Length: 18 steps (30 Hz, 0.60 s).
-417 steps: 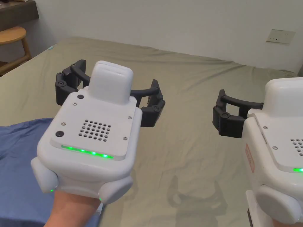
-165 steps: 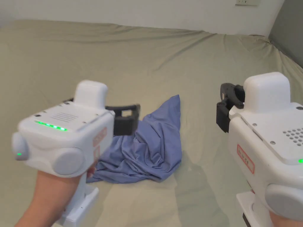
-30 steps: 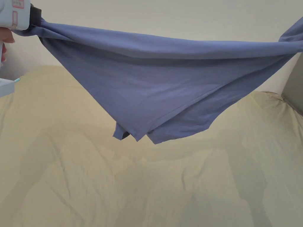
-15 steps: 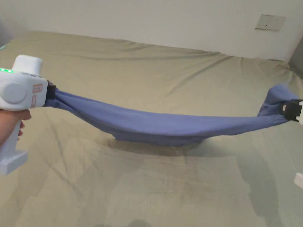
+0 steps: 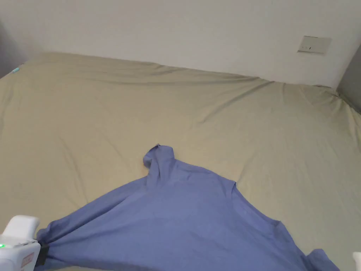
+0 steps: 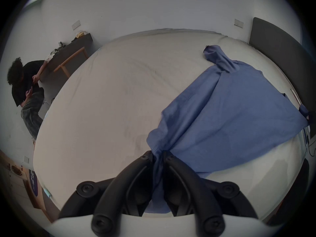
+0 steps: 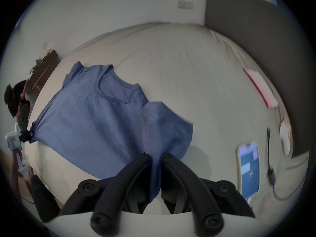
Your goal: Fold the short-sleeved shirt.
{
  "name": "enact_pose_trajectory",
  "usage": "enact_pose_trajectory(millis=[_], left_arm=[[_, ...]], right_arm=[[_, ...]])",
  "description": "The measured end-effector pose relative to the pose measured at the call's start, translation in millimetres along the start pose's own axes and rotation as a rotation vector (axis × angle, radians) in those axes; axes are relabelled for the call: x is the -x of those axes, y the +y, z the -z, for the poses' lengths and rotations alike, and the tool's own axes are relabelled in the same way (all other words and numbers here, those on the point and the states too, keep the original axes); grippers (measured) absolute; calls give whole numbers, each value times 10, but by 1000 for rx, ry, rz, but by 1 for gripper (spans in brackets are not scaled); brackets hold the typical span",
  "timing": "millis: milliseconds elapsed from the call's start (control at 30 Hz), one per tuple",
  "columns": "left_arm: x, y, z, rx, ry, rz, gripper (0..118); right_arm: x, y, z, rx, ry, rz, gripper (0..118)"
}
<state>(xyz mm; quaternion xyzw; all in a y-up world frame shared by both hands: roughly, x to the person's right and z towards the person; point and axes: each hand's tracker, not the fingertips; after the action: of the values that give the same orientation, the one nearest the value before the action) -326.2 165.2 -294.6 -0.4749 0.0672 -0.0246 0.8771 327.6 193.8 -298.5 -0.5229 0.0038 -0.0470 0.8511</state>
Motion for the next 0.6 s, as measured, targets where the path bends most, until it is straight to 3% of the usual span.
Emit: enact_pose_trajectory(millis=[233,367,500,533,567,600], left_arm=[[70,-373,-195,38,-27,-8,10],[70,-509,33,86,-29,29,10],[97,-520,145,107,-35,-4,10],[110,-494,120,102,-36,-18,10],[128,-454,63,93,-27,-41,22],[154,-417,3,65,0,-56,51]], right_arm=[[-170,-534,-252,67,0,79,8],[-102,-591,-87,102,-40,36,9],[-183,-494,87,119,-67,42,18],[-176,-456,61,111,-105,28,43],[-75,-438,-22,84,-163,15,72],[-51,-384,-117,44,-173,6,92]])
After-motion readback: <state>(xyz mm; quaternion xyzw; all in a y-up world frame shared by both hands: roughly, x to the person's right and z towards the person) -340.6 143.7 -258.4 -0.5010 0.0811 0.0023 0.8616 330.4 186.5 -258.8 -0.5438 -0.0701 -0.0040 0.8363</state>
